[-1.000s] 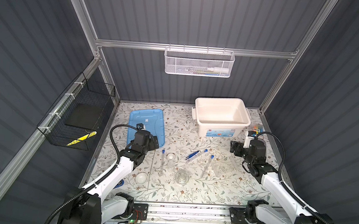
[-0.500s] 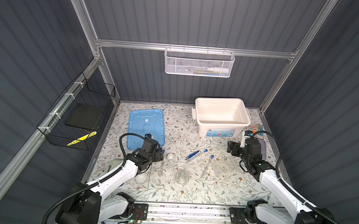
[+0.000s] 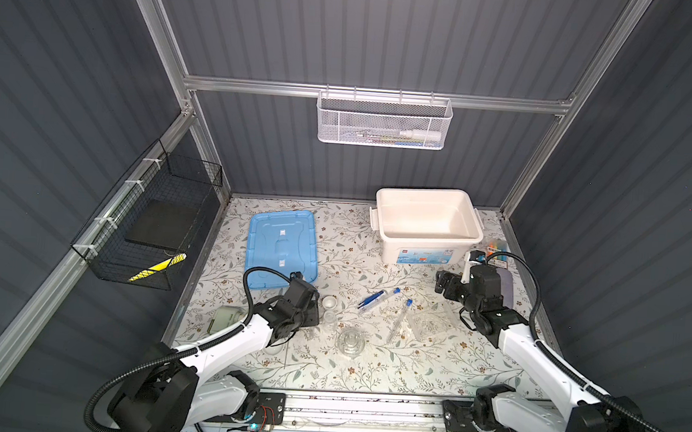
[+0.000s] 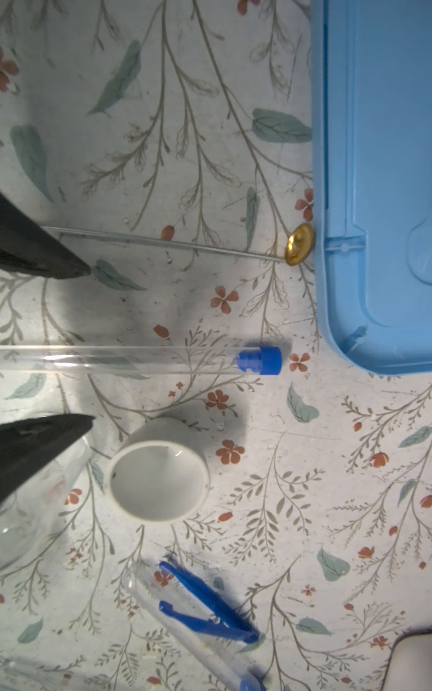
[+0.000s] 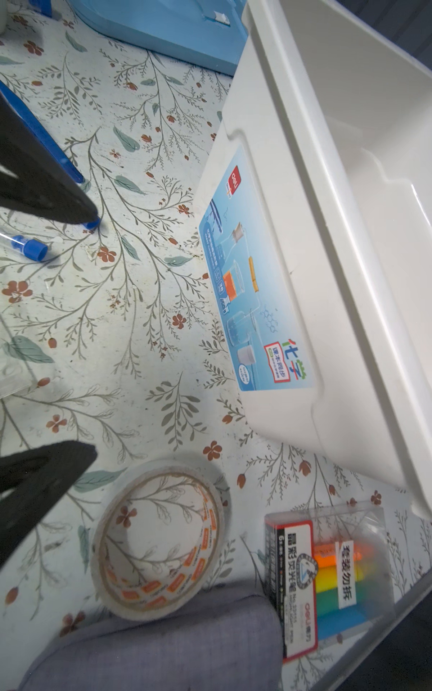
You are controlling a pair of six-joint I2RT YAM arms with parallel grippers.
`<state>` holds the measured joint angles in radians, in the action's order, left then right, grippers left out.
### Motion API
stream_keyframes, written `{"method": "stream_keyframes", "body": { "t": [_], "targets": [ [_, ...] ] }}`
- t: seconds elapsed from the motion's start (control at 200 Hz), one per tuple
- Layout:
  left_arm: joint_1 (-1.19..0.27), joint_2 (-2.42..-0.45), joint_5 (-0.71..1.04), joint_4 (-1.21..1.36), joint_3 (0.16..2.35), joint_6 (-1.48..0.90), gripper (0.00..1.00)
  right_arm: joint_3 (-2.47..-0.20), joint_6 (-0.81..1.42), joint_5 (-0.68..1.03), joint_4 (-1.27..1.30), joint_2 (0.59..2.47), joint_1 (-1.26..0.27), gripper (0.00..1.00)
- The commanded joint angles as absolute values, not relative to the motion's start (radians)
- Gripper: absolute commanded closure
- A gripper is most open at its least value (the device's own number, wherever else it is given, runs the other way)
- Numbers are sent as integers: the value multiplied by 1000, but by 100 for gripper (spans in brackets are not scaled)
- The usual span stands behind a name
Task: Organize the chemistry lab equipment
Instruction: 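Move the left gripper over a blue-capped test tube while the right gripper advances, then lower the left gripper and close it on the blue-capped test tube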
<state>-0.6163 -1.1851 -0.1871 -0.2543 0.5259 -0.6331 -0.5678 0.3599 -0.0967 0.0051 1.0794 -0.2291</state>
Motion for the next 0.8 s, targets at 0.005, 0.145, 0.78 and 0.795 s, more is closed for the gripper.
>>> {"method": "stream_keyframes", "body": {
  "t": [0.005,0.145,0.78,0.795],
  "targets": [
    [-627,-1213,-201,-269,523,-639,44,-589,374,-89,-1,1084,-236,7],
    [-632,-1263,-208,-288,537,-636,48,-586,377,-92,-7,1078,-238,7],
    [-640,-1327,-237,-326,571,-646,64,-557,365,-103,-3,1080,-241,9],
    [-640,-1327,-238,-328,572,-646,64,-558,364,-104,-3,1081,-241,9]
  ]
}}
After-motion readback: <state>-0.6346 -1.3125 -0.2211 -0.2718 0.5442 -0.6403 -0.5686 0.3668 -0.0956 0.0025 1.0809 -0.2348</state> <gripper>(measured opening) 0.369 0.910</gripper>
